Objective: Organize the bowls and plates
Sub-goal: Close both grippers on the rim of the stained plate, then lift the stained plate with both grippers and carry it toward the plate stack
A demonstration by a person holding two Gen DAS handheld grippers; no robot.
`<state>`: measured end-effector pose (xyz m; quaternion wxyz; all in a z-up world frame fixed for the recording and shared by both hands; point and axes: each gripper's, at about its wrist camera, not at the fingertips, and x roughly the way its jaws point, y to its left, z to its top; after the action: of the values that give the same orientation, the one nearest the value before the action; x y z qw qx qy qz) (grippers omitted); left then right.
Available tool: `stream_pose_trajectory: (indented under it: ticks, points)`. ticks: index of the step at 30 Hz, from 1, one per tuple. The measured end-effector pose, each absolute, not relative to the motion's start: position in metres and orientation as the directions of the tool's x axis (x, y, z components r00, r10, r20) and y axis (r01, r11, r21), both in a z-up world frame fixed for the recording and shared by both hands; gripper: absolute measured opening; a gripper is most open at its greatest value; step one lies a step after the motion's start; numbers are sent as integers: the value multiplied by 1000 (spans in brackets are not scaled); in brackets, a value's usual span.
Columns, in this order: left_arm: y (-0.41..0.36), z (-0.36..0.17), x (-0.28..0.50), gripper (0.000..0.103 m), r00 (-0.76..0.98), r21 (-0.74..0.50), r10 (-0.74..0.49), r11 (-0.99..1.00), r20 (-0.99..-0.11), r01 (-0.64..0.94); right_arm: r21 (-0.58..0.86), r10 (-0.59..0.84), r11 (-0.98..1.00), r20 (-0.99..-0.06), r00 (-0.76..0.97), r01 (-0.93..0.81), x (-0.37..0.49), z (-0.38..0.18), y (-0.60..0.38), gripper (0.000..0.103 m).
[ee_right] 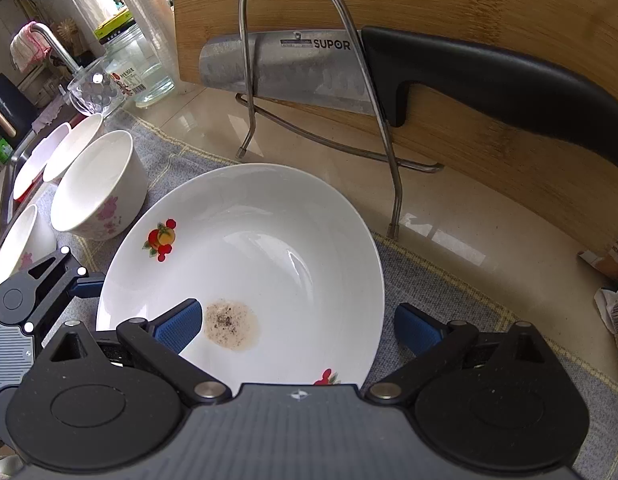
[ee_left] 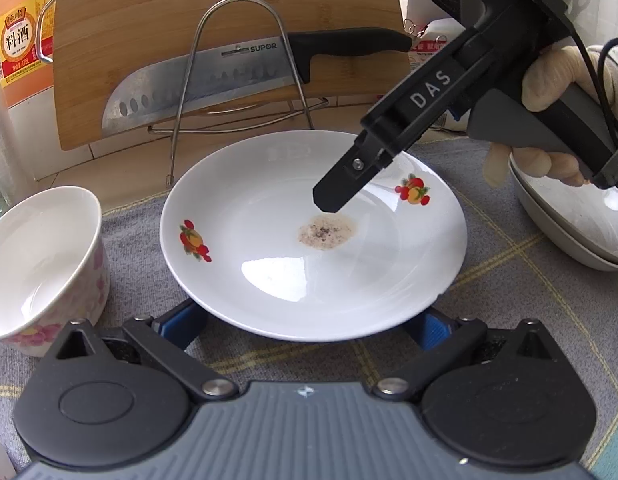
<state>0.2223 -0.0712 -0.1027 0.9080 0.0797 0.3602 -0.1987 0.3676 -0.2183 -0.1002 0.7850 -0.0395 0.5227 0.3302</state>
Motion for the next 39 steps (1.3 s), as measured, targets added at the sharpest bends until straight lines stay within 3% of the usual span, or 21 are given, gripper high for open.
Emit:
stream_pose_trajectory:
  ticks: [39]
  points:
    - [-66, -101, 217, 103, 657, 21, -349, 874, -668, 486, 369, 556, 669, -825, 105, -645, 402, -98, -192, 103]
